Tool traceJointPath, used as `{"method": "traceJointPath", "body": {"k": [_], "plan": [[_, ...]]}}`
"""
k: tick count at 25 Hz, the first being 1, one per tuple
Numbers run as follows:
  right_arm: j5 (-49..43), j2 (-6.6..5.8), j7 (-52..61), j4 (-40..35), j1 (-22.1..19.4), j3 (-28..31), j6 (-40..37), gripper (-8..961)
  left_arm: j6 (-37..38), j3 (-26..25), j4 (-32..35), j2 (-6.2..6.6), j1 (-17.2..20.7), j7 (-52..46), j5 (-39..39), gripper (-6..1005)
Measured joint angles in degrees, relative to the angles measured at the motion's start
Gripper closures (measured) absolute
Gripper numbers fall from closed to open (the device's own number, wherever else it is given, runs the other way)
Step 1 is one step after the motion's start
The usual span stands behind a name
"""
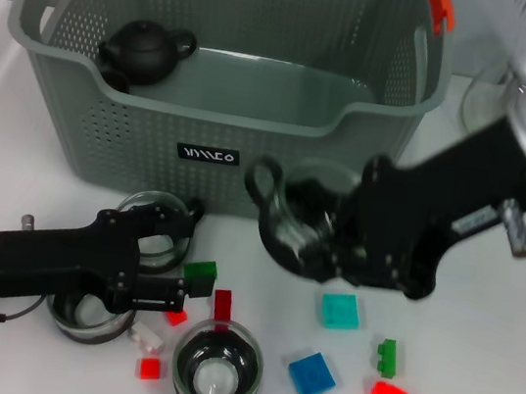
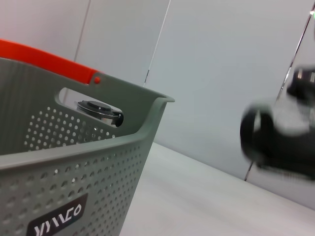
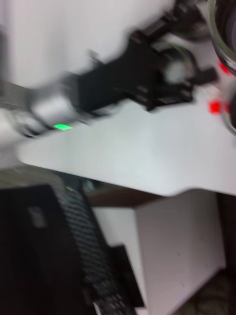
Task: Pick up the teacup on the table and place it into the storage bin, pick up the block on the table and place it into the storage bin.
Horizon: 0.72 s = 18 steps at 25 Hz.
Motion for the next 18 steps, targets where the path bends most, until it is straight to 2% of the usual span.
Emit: {"method": "traceJointPath", "body": {"k": [4, 9, 14, 18], "plan": [[1.67, -0.10, 3.08, -5.46, 1.61, 1.57, -0.21, 891, -0.09, -0.03, 0.04, 0.01, -0.21, 0.01, 0.01, 127], [0.42, 0.28, 4.05, -6.45, 4.73, 5.75, 1.21, 892, -0.05, -0.03, 0.01, 0.08, -0.49, 0.01, 0.00, 126], [-4.55, 0.45, 4.12, -5.73, 5.88, 7.39, 11.58, 892, -0.02, -0.03, 0.04, 0.15, -0.62, 0.00, 0.00, 126], [-9.35, 0.53, 4.92, -1.01, 7.29, 6.99, 20.82, 891, 0.00, -0.03, 0.04, 0.18, -0.79, 0.01, -0.06, 126]]}}
